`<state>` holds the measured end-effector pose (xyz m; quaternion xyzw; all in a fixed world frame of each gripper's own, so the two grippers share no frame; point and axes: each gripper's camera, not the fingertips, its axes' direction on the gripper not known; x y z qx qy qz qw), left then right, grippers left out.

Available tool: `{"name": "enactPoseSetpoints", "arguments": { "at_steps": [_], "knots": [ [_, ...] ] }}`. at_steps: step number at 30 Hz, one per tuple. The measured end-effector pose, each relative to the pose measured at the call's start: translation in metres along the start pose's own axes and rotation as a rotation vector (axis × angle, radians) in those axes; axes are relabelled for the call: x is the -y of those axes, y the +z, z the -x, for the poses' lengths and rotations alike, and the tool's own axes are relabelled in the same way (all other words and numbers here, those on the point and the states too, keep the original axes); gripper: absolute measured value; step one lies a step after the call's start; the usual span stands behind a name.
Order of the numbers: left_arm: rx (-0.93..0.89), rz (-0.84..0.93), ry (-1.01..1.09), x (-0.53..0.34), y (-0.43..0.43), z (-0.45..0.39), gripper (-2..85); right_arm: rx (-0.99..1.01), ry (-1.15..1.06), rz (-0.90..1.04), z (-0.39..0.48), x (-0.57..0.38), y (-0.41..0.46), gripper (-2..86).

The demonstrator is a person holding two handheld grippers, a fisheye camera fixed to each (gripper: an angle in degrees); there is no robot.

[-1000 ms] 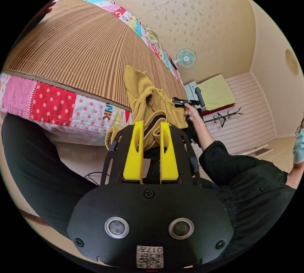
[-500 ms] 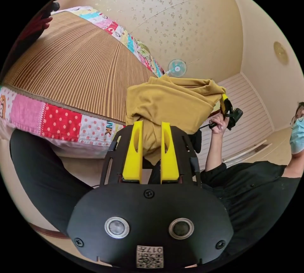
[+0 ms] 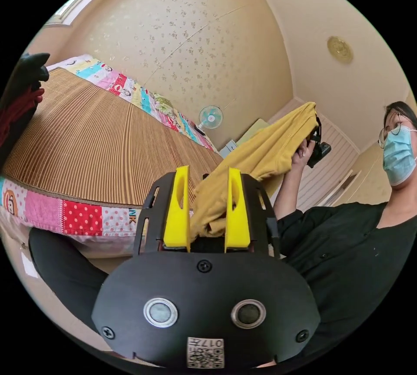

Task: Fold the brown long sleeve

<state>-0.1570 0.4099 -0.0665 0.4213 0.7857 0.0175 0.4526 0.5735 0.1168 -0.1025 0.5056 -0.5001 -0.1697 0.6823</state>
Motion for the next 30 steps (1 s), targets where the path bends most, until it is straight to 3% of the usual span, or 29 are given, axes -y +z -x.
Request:
{"name": "enactPoseSetpoints", "arguments": {
  "at_steps": [3, 10, 15, 18, 22, 24, 26, 30],
  "knots": [
    [-0.144, 0.068, 0.105, -0.007, 0.022, -0.034, 16.1, -0.148, -0.011, 0.03, 0.027, 0.012, -0.001, 2.2],
    [-0.236, 0.27, 0.357, -0.023, 0.08, -0.138, 17.3, -0.363, 0.113, 0.063, 0.041, 0.03, -0.009, 2.4],
    [-0.195, 0.378, 0.441, -0.038, 0.117, -0.181, 17.4, -0.384, 0.255, 0.077, 0.03, 0.032, -0.005, 2.4],
    [-0.078, 0.389, 0.424, -0.039, 0.131, -0.193, 16.6, -0.379, 0.306, 0.043, 0.032, 0.032, -0.005, 2.5],
    [0.08, 0.347, 0.365, -0.037, 0.139, -0.186, 8.5, -0.373, 0.327, -0.032, 0.045, 0.035, -0.009, 2.5],
    [0.074, 0.324, 0.339, -0.036, 0.131, -0.178, 5.4, -0.38, 0.332, -0.06, 0.047, 0.037, -0.015, 2.6],
    [0.086, 0.24, 0.312, -0.032, 0.108, -0.167, 3.6, -0.376, 0.321, -0.073, 0.046, 0.04, -0.022, 2.6],
    [0.145, -0.117, 0.217, -0.002, 0.01, -0.135, 0.8, -0.374, 0.329, -0.124, 0.033, 0.042, -0.054, 2.7]
  ]
}}
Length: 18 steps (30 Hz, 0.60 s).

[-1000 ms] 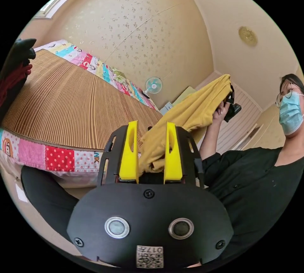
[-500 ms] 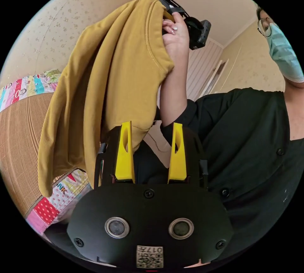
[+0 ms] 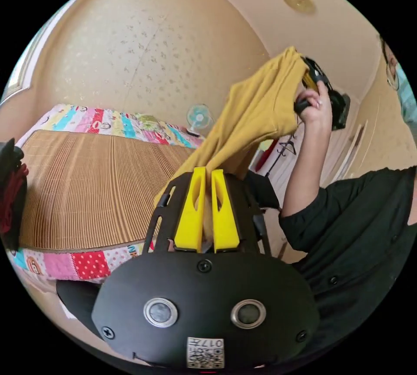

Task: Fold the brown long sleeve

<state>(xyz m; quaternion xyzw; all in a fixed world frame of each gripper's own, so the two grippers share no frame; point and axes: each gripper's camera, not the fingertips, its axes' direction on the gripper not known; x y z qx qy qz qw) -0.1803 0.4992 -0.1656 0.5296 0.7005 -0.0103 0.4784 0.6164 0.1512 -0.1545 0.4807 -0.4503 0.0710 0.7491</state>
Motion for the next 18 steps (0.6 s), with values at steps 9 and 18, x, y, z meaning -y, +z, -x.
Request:
{"name": "enactPoseSetpoints", "arguments": {
  "at_steps": [9, 18],
  "knots": [
    [0.187, -0.474, 0.175, 0.088, -0.116, -0.011, -0.1, -0.022, -0.021, -0.076, 0.016, -0.006, -0.01, 2.9],
    [0.34, -0.104, 0.022, 0.286, 0.046, 0.148, 4.7, -0.32, -0.121, 0.373, -0.071, 0.035, 0.295, 6.5]
  ]
}}
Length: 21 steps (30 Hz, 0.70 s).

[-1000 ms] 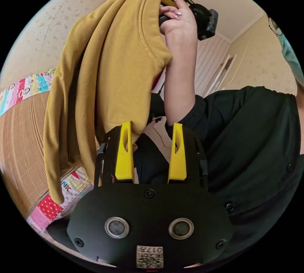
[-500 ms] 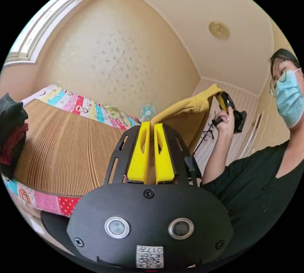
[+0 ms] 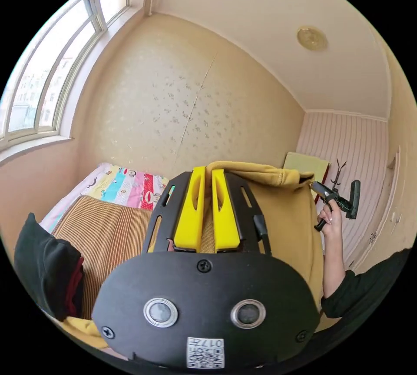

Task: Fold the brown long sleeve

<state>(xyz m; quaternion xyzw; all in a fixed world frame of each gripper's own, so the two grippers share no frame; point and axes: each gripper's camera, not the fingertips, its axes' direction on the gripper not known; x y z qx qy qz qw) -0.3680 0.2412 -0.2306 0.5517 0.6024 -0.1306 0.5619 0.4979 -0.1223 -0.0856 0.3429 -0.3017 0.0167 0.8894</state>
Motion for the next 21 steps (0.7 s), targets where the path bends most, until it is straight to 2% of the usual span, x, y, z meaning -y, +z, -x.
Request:
{"name": "enactPoseSetpoints", "arguments": {
  "at_steps": [1, 2, 3, 4, 7, 11, 13, 16, 17, 19, 21],
  "knots": [
    [0.065, 0.13, -0.057, 0.017, 0.048, 0.023, 6.7, -0.074, -0.022, 0.106, 0.0, 0.017, 0.069, 7.8],
    [0.096, 0.183, -0.096, 0.02, 0.067, 0.034, 7.3, -0.102, -0.027, 0.171, -0.001, 0.022, 0.101, 8.0],
    [0.117, 0.237, -0.15, 0.017, 0.094, 0.051, 8.6, -0.148, -0.034, 0.327, -0.004, 0.024, 0.157, 8.3],
    [0.085, 0.253, -0.148, 0.005, 0.11, 0.06, 8.4, -0.14, -0.028, 0.441, -0.006, 0.016, 0.195, 8.8],
    [0.057, 0.347, -0.102, -0.051, 0.137, 0.072, 7.6, -0.005, -0.028, 0.541, -0.01, -0.038, 0.238, 9.8],
    [0.041, 0.467, -0.103, -0.15, 0.155, 0.084, 8.3, 0.036, -0.002, 0.778, -0.016, -0.147, 0.279, 11.4],
    [0.046, 0.571, -0.141, -0.212, 0.163, 0.096, 8.3, 0.08, 0.061, 0.959, -0.018, -0.23, 0.295, 12.7],
    [0.077, 0.615, -0.213, -0.269, 0.156, 0.114, 8.3, 0.147, 0.15, 1.139, -0.011, -0.318, 0.288, 12.7],
    [0.083, 0.618, -0.233, -0.277, 0.154, 0.119, 8.3, 0.148, 0.157, 1.162, -0.008, -0.331, 0.284, 12.2],
    [0.08, 0.628, -0.312, -0.299, 0.148, 0.137, 8.3, 0.095, 0.092, 1.085, 0.005, -0.336, 0.255, 6.7],
    [0.079, 0.632, -0.349, -0.303, 0.145, 0.151, 8.4, 0.085, -0.01, 1.147, 0.011, -0.325, 0.255, 4.8]
  ]
}}
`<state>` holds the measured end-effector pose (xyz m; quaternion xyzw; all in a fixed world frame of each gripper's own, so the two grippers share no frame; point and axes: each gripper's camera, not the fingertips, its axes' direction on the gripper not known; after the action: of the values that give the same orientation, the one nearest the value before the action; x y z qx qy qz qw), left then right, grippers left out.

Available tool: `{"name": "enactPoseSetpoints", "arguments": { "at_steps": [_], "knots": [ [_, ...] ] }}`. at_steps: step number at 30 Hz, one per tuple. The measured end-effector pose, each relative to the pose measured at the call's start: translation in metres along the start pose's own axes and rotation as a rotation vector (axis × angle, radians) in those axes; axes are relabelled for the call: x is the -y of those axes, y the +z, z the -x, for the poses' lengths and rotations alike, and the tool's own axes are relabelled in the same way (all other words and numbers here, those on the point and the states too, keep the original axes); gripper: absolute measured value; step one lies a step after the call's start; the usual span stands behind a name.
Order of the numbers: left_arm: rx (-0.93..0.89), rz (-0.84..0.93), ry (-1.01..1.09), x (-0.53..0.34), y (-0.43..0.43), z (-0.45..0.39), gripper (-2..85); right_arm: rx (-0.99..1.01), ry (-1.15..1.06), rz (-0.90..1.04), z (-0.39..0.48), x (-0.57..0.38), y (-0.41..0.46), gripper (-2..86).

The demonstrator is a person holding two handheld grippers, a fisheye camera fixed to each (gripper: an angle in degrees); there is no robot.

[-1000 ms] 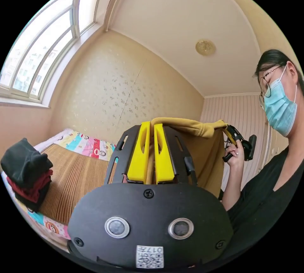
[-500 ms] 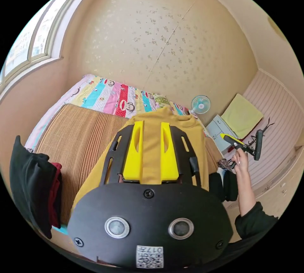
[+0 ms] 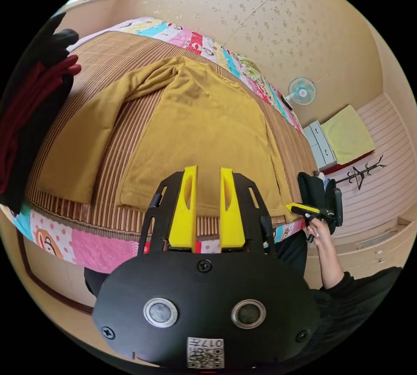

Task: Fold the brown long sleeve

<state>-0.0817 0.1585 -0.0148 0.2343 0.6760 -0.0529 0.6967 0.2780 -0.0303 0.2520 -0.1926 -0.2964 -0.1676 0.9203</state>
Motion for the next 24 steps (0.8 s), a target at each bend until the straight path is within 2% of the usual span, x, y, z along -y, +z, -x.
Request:
{"name": "enactPoseSetpoints", "arguments": {
  "at_steps": [2, 3, 4, 5, 7, 9, 11, 12, 15, 18, 19, 22, 24],
  "knots": [
    [0.008, -0.007, -0.018, 0.006, -0.008, 0.011, 8.5, -0.111, -0.036, -0.018, -0.006, 0.009, -0.032, 4.1],
    [0.015, -0.025, -0.021, 0.011, -0.016, 0.016, 8.7, -0.226, -0.004, -0.101, -0.019, 0.014, -0.069, 3.8],
    [0.024, -0.051, -0.021, 0.015, -0.026, 0.02, 8.9, -0.34, 0.102, -0.218, -0.044, 0.014, -0.117, 3.7],
    [0.028, -0.064, -0.019, 0.017, -0.031, 0.021, 9.0, -0.365, 0.193, -0.294, -0.06, 0.011, -0.143, 3.7],
    [0.044, -0.099, -0.011, 0.024, -0.046, 0.027, 9.3, -0.265, 0.564, -0.636, -0.116, -0.033, -0.234, 6.1],
    [0.055, -0.102, -0.021, 0.029, -0.05, 0.034, 10.0, -0.126, 0.633, -0.807, -0.128, -0.057, -0.262, 8.2],
    [0.065, -0.105, -0.047, 0.032, -0.051, 0.043, 10.9, -0.064, 0.56, -0.761, -0.117, -0.044, -0.259, 9.2],
    [0.07, -0.107, -0.061, 0.035, -0.05, 0.049, 11.1, -0.047, 0.475, -0.654, -0.101, -0.022, -0.241, 10.1],
    [0.127, -0.065, -0.081, 0.046, -0.037, 0.06, 11.3, 0.011, 0.258, -0.353, -0.042, 0.031, -0.156, 11.9],
    [0.199, 0.075, -0.092, 0.057, -0.008, 0.069, 11.2, 0.152, 0.13, -0.164, 0.016, 0.056, -0.061, 12.4],
    [0.249, 0.153, -0.105, 0.058, 0.005, 0.072, 10.7, 0.158, 0.109, -0.106, 0.037, 0.061, -0.027, 12.2],
    [0.346, 0.166, 0.001, 0.053, 0.008, 0.062, 7.8, 0.088, 0.027, 0.065, 0.078, 0.068, 0.039, 9.4],
    [0.301, 0.214, 0.027, 0.05, 0.004, 0.059, 5.6, 0.042, -0.021, 0.014, 0.091, 0.059, 0.036, 6.6]
  ]
}}
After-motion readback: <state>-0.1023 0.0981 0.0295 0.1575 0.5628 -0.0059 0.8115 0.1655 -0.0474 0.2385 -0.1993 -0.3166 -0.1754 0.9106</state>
